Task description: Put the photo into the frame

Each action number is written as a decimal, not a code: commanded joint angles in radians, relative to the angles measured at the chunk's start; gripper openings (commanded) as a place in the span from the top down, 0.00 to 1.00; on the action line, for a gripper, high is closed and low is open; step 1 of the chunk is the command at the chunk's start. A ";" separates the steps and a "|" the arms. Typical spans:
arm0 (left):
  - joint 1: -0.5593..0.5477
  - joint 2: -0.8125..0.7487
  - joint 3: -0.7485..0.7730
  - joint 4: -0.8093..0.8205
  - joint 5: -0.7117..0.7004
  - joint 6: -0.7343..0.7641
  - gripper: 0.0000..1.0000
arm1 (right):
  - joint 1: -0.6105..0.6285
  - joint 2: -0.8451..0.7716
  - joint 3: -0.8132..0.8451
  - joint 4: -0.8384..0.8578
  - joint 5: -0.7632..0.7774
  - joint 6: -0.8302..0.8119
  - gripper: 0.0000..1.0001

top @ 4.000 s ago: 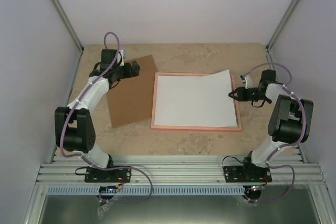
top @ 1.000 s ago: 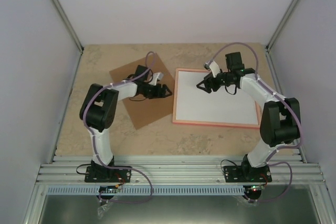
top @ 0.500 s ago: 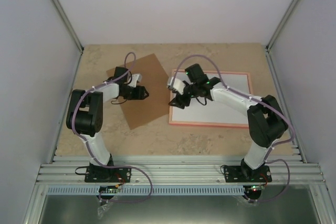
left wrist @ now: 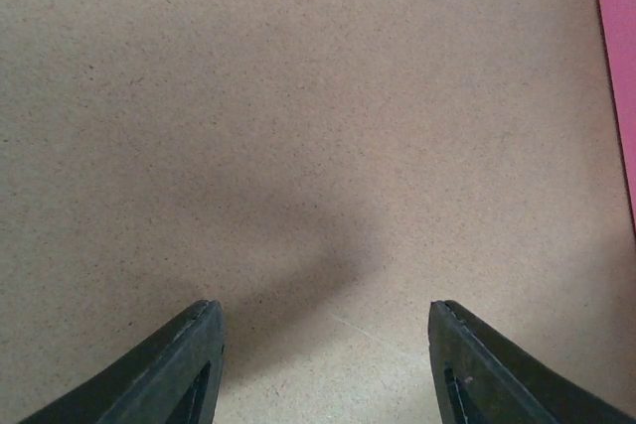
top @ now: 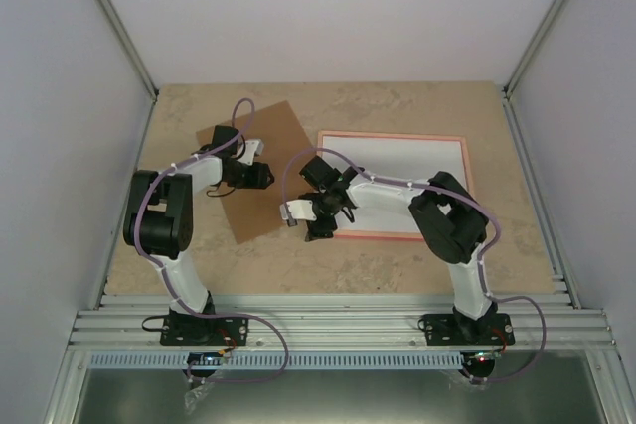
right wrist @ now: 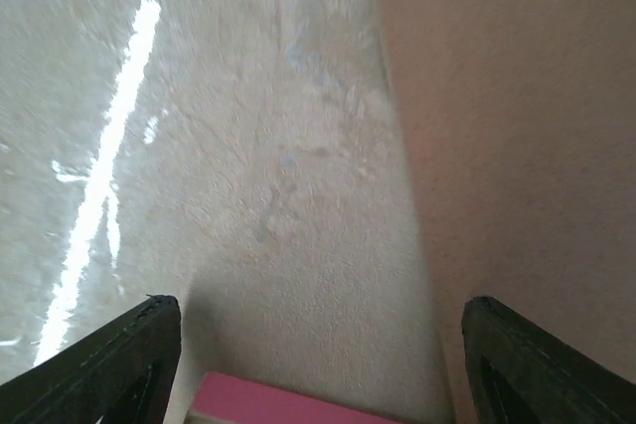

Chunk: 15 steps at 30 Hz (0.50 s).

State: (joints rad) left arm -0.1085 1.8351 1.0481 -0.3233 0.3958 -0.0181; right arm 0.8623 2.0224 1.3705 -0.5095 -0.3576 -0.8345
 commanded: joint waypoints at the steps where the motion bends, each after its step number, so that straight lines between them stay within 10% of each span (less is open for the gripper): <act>1: 0.018 0.045 -0.059 -0.135 -0.151 0.030 0.41 | 0.004 0.030 0.044 -0.077 0.110 -0.070 0.23; 15: 0.063 0.041 -0.075 -0.154 -0.219 0.186 0.41 | -0.113 -0.074 -0.055 -0.169 0.196 -0.014 0.31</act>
State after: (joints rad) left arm -0.0826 1.8153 1.0271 -0.3237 0.3065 0.1204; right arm 0.7837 1.9999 1.3552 -0.6235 -0.1963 -0.8654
